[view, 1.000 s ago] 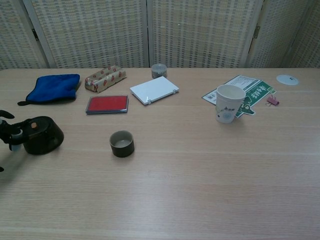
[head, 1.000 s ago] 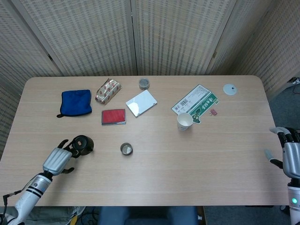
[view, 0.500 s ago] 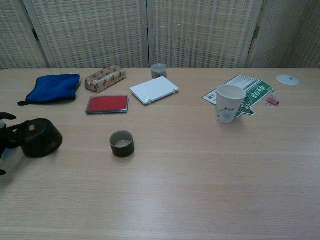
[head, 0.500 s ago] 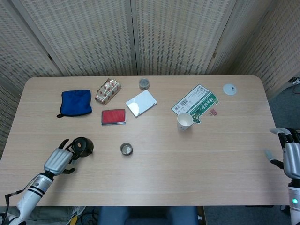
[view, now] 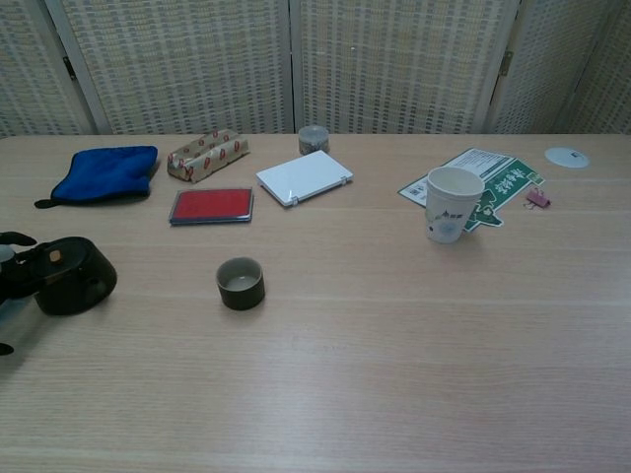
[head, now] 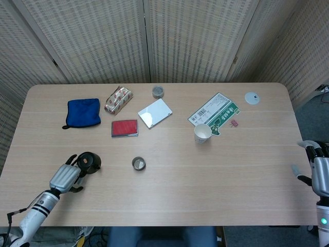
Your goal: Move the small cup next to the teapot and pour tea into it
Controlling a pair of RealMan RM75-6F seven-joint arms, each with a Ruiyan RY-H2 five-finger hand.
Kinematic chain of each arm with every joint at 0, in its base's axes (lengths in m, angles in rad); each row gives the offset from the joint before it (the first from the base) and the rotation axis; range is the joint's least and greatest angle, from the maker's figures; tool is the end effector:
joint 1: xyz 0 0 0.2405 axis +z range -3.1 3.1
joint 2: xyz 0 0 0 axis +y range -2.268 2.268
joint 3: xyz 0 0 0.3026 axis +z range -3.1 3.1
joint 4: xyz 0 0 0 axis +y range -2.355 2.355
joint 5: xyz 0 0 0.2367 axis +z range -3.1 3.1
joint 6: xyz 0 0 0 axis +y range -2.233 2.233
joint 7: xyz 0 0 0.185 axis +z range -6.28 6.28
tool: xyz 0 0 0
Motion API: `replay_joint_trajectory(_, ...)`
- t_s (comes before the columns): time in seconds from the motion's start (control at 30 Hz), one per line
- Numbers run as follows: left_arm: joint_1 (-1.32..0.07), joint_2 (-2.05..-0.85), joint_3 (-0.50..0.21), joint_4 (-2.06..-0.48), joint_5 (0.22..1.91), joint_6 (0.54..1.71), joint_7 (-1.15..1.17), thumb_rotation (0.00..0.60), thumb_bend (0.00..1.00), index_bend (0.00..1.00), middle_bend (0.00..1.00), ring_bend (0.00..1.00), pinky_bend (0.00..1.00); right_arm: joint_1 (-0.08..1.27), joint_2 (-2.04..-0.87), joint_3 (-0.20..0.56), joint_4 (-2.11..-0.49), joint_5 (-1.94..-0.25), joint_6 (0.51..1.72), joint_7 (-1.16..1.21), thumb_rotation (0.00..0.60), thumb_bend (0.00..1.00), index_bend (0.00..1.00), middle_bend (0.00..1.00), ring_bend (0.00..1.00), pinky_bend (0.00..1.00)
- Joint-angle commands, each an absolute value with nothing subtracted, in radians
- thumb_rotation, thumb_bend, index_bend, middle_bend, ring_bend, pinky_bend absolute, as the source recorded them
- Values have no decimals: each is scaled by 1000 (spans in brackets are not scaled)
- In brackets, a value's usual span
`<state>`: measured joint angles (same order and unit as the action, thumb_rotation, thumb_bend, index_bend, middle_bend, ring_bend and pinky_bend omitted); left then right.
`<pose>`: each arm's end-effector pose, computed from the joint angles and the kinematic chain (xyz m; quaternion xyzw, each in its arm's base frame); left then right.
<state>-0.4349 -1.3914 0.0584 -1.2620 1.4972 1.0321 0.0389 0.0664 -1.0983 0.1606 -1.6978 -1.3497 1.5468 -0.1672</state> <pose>-0.3629 0.3228 -0.0015 -0.7750 -0.3678 -0.2574 0.4448 -0.3595 -0.2416 0.1936 0.5298 -0.3518 0.3742 0.6750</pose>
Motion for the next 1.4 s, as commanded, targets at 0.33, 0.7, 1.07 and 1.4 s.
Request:
replay_joint_trajectory(0.33,-458,-1400,28,-1255,1493,1025,-111,431,118,929,945,770,0,58,-1097,167,-1700,-1345,1560,-164,600,200,310,285,185,291)
replay_joint_trajectory(0.7,-482,-1407,-36,-1262,1442,1023,-176,379,117,1000,1000,885,0,57,-1105,173,-1681,-1340,1559,-145,600,200,310,285,185,290)
replay_joint_trajectory(1.07,-496,-1381,-82,-1310,1384,1018,-174,204,119,1000,1000,923,0,52,-1115,175,-1652,-1339,1559,-115,600,200,310,285,185,290)
replay_joint_trajectory(1.4,-472,-1369,-132,-1376,1315,1093,-88,180,207,1000,1000,966,213,48,-1117,174,-1644,-1353,1567,-95,600,200,314,285,185,290)
